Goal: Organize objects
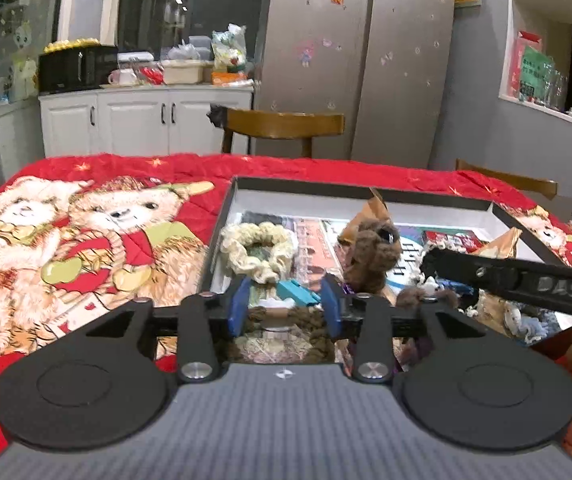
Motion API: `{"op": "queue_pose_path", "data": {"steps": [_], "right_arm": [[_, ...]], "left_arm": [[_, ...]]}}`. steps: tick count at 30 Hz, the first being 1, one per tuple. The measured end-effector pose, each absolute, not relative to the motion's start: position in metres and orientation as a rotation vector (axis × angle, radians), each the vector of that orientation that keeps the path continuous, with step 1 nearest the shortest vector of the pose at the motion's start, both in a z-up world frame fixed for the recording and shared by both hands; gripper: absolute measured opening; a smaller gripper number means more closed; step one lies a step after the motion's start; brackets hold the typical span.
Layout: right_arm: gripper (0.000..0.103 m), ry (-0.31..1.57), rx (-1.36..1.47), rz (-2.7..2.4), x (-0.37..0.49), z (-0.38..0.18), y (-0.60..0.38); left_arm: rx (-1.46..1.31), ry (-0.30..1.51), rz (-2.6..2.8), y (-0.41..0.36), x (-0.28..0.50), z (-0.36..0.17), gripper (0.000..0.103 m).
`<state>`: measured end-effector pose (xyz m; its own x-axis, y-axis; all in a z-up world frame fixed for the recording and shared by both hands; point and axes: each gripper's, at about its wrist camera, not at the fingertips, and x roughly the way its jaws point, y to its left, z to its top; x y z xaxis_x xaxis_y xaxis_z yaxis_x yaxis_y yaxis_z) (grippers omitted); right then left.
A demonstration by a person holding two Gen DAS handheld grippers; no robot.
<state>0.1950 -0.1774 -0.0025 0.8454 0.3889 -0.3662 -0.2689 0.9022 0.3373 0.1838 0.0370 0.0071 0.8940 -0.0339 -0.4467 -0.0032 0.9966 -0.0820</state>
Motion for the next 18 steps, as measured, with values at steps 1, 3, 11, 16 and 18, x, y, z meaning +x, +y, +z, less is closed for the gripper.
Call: {"op": "queue_pose_path", "data": {"steps": [1, 3, 11, 16, 18], "right_arm": [[0.068, 0.42, 0.265, 0.35, 0.19, 0.002, -0.177], [0.078, 0.395, 0.235, 0.356, 0.182, 0.017, -0.179], [0.103, 0.254, 0.237, 0.24, 0.117, 0.085, -0.216], [0.103, 0.271, 0.226, 0.235, 0.066, 0.089, -0.233], [0.103, 0.309, 0.207, 0.231, 0.051, 0.078, -0.232]], "left_arm": [[-0.068, 0.452, 0.008, 0.036, 0.181, 0.009, 0.059], [-0.039, 0.431, 0.017, 0.033, 0.176, 0.013, 0.064], [-0.071, 0.318, 0.017, 0.022, 0.122, 0.066, 0.081], [-0.036, 0.297, 0.033, 0.004, 0.066, 0.081, 0.089], [-0.034, 0.292, 0.043, 0.002, 0.038, 0.073, 0.09]]}}
